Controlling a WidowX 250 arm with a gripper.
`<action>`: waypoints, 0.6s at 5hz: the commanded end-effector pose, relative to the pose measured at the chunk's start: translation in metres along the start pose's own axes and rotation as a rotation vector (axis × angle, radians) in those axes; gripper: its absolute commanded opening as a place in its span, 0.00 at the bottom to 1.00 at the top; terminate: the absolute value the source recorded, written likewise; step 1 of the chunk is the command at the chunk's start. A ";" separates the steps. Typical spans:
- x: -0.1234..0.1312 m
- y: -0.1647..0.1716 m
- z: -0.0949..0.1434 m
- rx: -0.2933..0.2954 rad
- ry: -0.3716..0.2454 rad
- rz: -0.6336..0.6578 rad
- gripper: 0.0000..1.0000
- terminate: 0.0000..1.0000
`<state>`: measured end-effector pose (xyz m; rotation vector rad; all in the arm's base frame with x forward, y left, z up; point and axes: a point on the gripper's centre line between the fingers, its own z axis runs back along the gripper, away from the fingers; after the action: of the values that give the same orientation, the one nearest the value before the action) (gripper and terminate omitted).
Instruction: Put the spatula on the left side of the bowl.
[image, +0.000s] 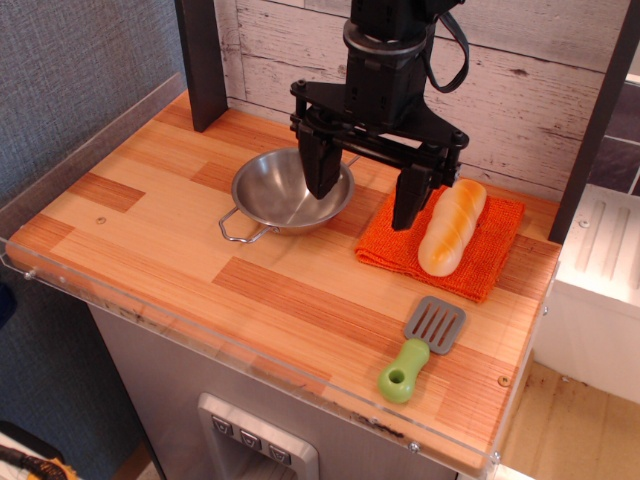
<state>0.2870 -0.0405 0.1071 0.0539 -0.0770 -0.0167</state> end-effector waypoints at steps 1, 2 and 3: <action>0.000 0.000 0.000 0.000 0.000 0.000 1.00 0.00; -0.024 -0.015 -0.019 0.007 0.016 -0.074 1.00 0.00; -0.048 -0.030 -0.034 -0.020 0.059 -0.132 1.00 0.00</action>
<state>0.2363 -0.0664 0.0531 0.0457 0.0442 -0.1387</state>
